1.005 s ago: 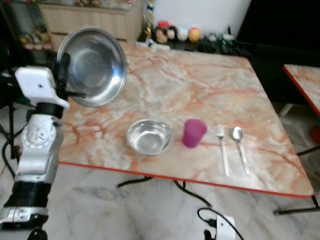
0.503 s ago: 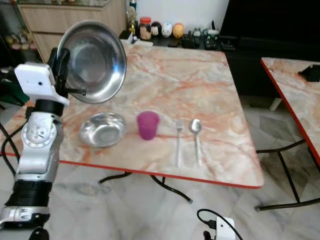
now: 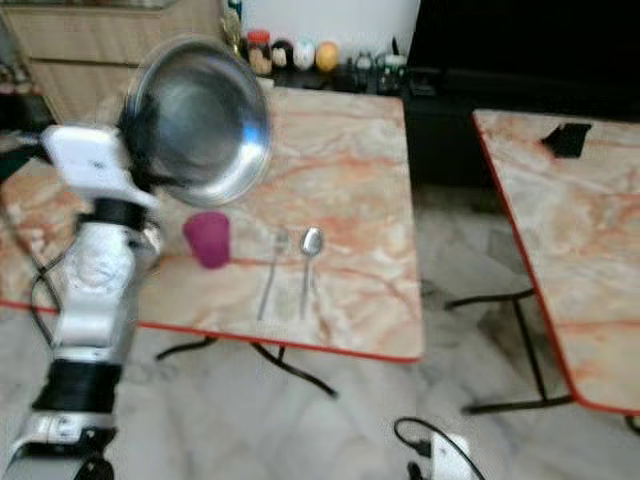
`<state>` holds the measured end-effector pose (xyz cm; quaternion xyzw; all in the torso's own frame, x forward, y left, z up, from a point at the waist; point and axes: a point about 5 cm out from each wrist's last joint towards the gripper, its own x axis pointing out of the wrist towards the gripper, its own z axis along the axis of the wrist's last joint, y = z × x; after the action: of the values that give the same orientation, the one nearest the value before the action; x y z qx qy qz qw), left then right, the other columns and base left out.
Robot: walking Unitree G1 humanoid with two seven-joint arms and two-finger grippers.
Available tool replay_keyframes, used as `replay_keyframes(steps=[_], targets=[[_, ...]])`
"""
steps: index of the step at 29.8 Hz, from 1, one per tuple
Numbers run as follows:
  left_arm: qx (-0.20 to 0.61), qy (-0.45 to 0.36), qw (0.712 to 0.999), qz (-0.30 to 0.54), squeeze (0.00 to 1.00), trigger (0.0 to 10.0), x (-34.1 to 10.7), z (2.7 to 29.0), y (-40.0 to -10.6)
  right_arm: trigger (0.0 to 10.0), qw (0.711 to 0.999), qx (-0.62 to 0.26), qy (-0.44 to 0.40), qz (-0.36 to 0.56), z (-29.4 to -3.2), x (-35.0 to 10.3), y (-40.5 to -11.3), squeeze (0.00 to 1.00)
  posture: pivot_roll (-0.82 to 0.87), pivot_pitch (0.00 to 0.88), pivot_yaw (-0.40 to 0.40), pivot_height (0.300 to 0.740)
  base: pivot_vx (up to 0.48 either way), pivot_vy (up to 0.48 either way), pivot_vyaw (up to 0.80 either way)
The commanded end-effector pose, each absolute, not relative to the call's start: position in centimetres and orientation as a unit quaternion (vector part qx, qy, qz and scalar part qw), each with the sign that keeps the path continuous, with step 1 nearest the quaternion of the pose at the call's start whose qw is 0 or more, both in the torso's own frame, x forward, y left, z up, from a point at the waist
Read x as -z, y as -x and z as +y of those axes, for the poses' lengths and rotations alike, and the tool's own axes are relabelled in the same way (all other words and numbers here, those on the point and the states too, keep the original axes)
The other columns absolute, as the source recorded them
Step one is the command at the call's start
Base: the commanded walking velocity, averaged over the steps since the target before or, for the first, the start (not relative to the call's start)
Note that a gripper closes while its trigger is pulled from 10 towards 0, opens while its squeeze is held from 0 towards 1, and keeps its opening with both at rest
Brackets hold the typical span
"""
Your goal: Setting the table
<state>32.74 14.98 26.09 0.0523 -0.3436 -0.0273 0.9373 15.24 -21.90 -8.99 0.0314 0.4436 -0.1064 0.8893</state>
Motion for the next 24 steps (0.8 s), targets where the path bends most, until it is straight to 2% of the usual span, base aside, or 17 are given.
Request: replay_keyframes(steps=[1, 7, 15, 24], targets=[[0.013, -0.053, 0.935, -0.351, 0.0, 10.0, -26.58, 15.89, -32.59, 10.0, 0.889, 0.102, -0.042, 0.444, -21.03, 9.1, -15.41, 0.0, 0.04, 0.0, -0.054, 0.74, 0.0, -0.33, 0.0], [0.014, -0.053, 0.936, -0.347, 0.0, 10.0, -26.39, 15.83, -32.6, 10.0, 0.888, 0.104, -0.044, 0.446, -20.99, 9.11, -15.49, 0.0, 0.03, 0.0, -0.054, 0.74, 0.0, -0.333, 0.0], [0.011, -0.053, 0.937, -0.344, 0.0, 10.0, -26.35, 15.94, -32.69, 10.0, 0.884, 0.103, -0.042, 0.453, -21.41, 9.06, -15.55, 0.0, 0.04, 0.0, -0.053, 0.74, 0.0, -0.334, -0.68], [0.01, -0.053, 0.938, -0.343, 0.0, 10.0, -26.34, 15.95, -32.63, 10.0, 0.886, 0.104, -0.043, 0.45, -21.62, 9.04, -15.41, 0.0, 0.04, 0.0, -0.054, 0.74, 0.0, -0.332, 0.0]])
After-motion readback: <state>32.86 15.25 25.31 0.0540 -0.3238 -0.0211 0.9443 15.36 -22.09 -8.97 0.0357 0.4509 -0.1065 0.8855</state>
